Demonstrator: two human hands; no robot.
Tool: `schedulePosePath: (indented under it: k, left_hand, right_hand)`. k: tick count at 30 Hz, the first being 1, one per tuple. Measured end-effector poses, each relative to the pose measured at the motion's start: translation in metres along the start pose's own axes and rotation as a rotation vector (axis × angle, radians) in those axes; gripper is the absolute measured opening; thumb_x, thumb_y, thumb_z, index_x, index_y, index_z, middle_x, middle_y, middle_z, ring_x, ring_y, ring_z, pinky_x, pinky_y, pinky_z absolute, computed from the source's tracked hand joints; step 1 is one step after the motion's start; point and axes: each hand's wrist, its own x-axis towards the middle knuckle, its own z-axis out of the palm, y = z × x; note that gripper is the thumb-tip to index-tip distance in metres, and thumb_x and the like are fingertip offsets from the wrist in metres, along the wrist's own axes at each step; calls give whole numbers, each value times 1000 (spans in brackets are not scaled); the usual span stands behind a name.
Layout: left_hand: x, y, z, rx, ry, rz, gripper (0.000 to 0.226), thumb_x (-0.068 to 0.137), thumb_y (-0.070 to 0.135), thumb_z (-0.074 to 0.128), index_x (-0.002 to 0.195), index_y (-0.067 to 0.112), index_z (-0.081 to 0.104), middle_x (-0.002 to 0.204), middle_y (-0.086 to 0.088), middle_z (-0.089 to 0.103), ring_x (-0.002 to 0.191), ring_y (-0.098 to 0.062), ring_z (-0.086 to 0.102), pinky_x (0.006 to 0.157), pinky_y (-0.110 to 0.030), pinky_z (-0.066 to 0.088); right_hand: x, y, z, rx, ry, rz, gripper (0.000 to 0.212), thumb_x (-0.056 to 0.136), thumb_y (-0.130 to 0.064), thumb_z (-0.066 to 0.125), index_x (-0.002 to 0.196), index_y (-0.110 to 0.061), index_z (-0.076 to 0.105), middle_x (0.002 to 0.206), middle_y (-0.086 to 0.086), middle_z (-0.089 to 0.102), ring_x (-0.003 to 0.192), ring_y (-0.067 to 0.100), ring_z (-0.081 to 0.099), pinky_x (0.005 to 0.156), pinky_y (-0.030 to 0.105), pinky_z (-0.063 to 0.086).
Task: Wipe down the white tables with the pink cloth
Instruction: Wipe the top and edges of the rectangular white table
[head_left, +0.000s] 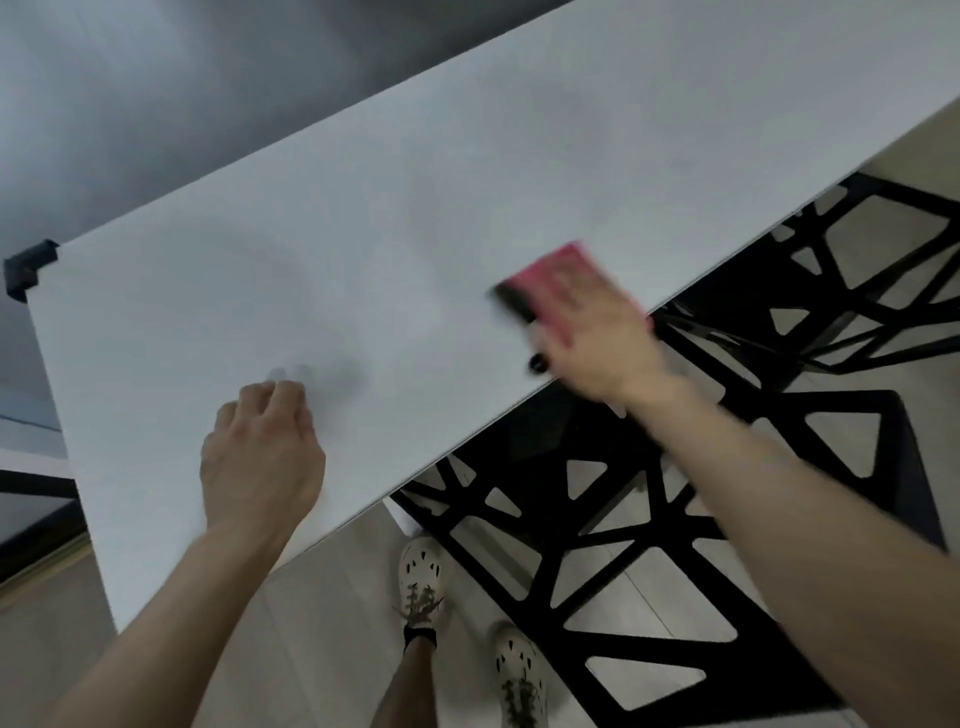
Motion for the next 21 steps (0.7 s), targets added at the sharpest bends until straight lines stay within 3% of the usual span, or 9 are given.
schedulePosePath:
  k: [2,3,5,7,10,13,16,18,21]
  left_hand:
    - [3,5,-9,35,-78,-11,25,111,21,50,129,11,64,136,-16,61,121,-44,57,91,-56,52]
    - [7,8,-15,45,-111,-24,27,111,23,50,131,12,64,136,-16,61,122,-42,57,93,-55,51]
    - [16,20,-26,21,-143,-38,32,111,24,49,138,15,65,140,-14,61,127,-38,58,100,-53,50]
    - [26,36,-36,-33,-106,-23,35,110,23,51,142,18,66,140,-10,62,129,-34,60,103,-52,51]
    - [50,69,-43,-132,-43,52,28,106,23,57,131,22,70,120,-2,68,114,-28,65,97,-49,53]
    - [70,108,-36,-223,-13,121,8,103,29,66,105,27,74,93,9,70,92,-22,66,86,-43,54]
    - [77,137,-19,-281,50,210,24,106,39,63,88,26,70,84,8,66,85,-22,63,79,-41,50]
    - [77,148,-8,-308,113,265,31,110,38,57,88,21,69,87,5,62,90,-24,60,78,-42,47]
    - [76,156,3,-331,180,257,30,113,33,51,105,15,74,104,-1,67,104,-27,60,86,-47,50]
  right_hand:
    - [13,29,-10,2,-8,438,67,112,-50,26,174,-26,18,182,8,12,169,24,4,137,46,0]
    - [20,12,-8,22,-10,552,68,113,-51,23,174,-23,15,182,11,6,169,27,0,136,48,-2]
    - [25,-59,8,36,13,458,67,113,-50,24,174,-21,18,182,15,7,169,31,0,136,51,-2]
    - [14,-127,23,89,-44,98,65,113,-52,25,173,-28,20,182,10,8,169,27,-1,135,50,-3]
    - [-9,-118,21,92,-160,-284,62,113,-56,33,172,-38,23,182,0,12,169,20,0,136,47,-2]
    - [1,-21,6,38,-72,-66,65,110,-58,38,171,-40,24,181,-3,17,169,17,5,137,44,3]
    - [30,51,-20,-43,-35,224,65,106,-59,39,165,-32,36,172,-1,34,164,23,19,135,52,10]
    - [49,48,-20,-36,-55,185,68,108,-59,35,164,-21,39,169,5,36,163,26,23,134,53,12]
    - [50,13,-2,40,-78,142,77,112,-61,26,173,-14,21,182,3,11,169,16,0,136,47,0]
